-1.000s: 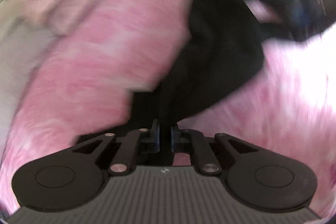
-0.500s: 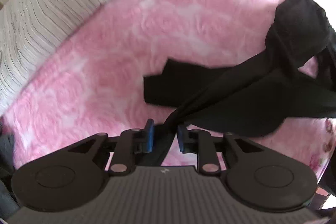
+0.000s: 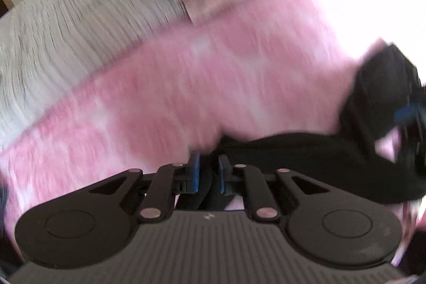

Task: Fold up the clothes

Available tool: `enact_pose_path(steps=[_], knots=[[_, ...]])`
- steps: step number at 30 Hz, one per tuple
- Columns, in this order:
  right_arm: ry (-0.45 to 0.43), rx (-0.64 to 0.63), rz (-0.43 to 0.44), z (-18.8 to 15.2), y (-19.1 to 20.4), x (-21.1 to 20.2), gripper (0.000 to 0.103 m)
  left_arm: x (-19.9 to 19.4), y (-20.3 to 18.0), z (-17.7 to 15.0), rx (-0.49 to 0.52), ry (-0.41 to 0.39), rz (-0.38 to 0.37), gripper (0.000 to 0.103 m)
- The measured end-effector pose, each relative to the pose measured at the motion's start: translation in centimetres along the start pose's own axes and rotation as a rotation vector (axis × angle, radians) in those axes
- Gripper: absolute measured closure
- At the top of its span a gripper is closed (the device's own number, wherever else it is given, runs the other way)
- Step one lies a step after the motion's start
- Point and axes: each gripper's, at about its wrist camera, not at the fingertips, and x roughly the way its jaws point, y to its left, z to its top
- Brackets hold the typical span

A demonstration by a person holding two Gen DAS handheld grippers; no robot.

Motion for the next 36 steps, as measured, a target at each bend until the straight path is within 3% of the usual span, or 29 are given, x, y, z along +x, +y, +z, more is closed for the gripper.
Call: enact_pose_path(steps=[3,6,10,12,15,18,22,25,26,27,28,31,36], knots=[[-0.033,0.076,0.006,0.8,-0.9,0.6,0.030,0.7,1.4,3.5,-0.026,-0.104,0.124,0.066],[-0.013,0.178,0.044,-0.4,-1.7,1.5,0.030,1.2,1.4,3.5,-0.004,-0.116,0.150,0.057],[0.038,0.329,0.133,-2.4,-1.7,3.0,0.030,4.2,-3.5,-1.4,0.294,0.010,0.068,0.047],[0.061,0.352,0.138,-3.1,-1.2,3.5,0.030,6.9,-6.8,-4.8,0.448,0.107,-0.014,0.042],[0.073,0.369,0.115,-4.3,0.2,4.4,0.031,10.6,-11.4,-8.6,0.692,0.172,-0.071,0.041],[0.043,0.342,0.077,-4.3,1.2,3.4,0.097,13.1,-13.6,-9.9,0.846,0.153,-0.079,0.040],[0.011,0.186,0.116,-3.6,4.6,0.4,0.099,14.3,-13.7,-9.6,0.946,0.129,-0.145,0.033],[0.008,0.056,0.167,-3.1,8.2,-1.4,0.099,13.7,-13.9,-10.1,1.034,0.141,-0.173,0.041],[0.012,0.031,0.175,-2.9,9.3,-1.7,0.099,13.4,-14.1,-10.5,1.055,0.155,-0.179,0.057],[0.015,0.025,0.178,-3.0,10.0,-1.7,0.099,13.1,-14.3,-11.0,1.069,0.176,-0.182,0.084],[0.018,0.020,0.181,-3.0,10.7,-1.8,0.099,12.8,-14.5,-11.5,1.083,0.197,-0.186,0.096],[0.031,0.049,0.156,-3.2,11.5,-1.7,0.099,10.8,-14.3,-12.8,1.069,0.195,-0.150,0.102],[0.018,0.101,0.095,-3.2,12.0,-1.9,0.099,3.8,-12.2,-15.1,0.914,0.178,-0.119,0.103]])
